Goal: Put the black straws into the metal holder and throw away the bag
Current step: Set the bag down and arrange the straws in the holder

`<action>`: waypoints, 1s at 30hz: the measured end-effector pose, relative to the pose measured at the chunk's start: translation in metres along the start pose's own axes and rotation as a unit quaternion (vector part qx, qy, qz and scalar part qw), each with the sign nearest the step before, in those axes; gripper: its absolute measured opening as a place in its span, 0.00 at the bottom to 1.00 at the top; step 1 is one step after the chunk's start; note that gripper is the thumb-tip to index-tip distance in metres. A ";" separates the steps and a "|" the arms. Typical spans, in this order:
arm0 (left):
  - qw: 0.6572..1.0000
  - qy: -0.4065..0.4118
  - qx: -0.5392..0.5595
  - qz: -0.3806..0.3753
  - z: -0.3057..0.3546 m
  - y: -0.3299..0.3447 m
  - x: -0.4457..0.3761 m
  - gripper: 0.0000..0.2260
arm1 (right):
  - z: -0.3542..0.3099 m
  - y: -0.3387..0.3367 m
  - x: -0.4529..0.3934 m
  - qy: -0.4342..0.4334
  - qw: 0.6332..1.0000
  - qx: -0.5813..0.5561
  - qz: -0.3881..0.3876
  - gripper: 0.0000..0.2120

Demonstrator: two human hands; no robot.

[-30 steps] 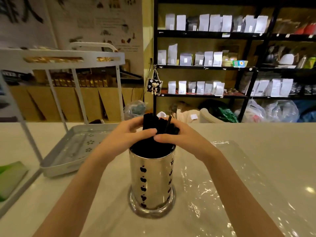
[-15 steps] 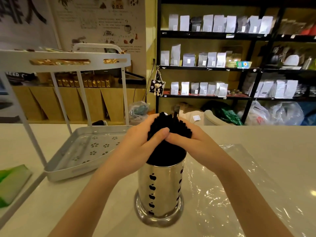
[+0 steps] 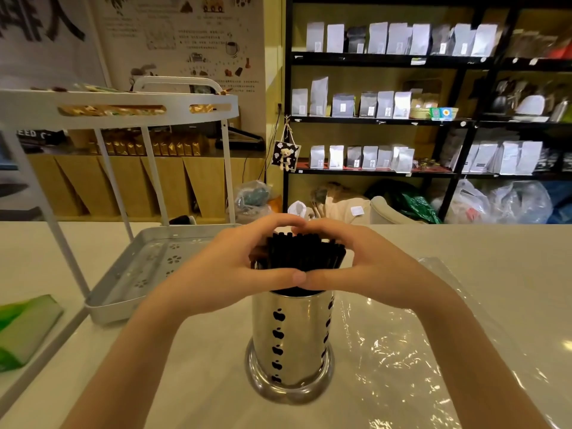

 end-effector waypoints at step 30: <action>0.992 0.058 -0.045 0.102 0.004 0.005 0.004 0.15 | -0.035 -0.031 0.035 -0.355 0.830 -0.184 0.389 0.05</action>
Point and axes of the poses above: each hand's wrist, its own x-axis away from the middle knuckle, its own y-axis out of the palm, z = x × y, the point moved 1 cm from there along -x, towards the middle knuckle, and after that the axes turned 13 degrees about -x, right-handed, at the moved point
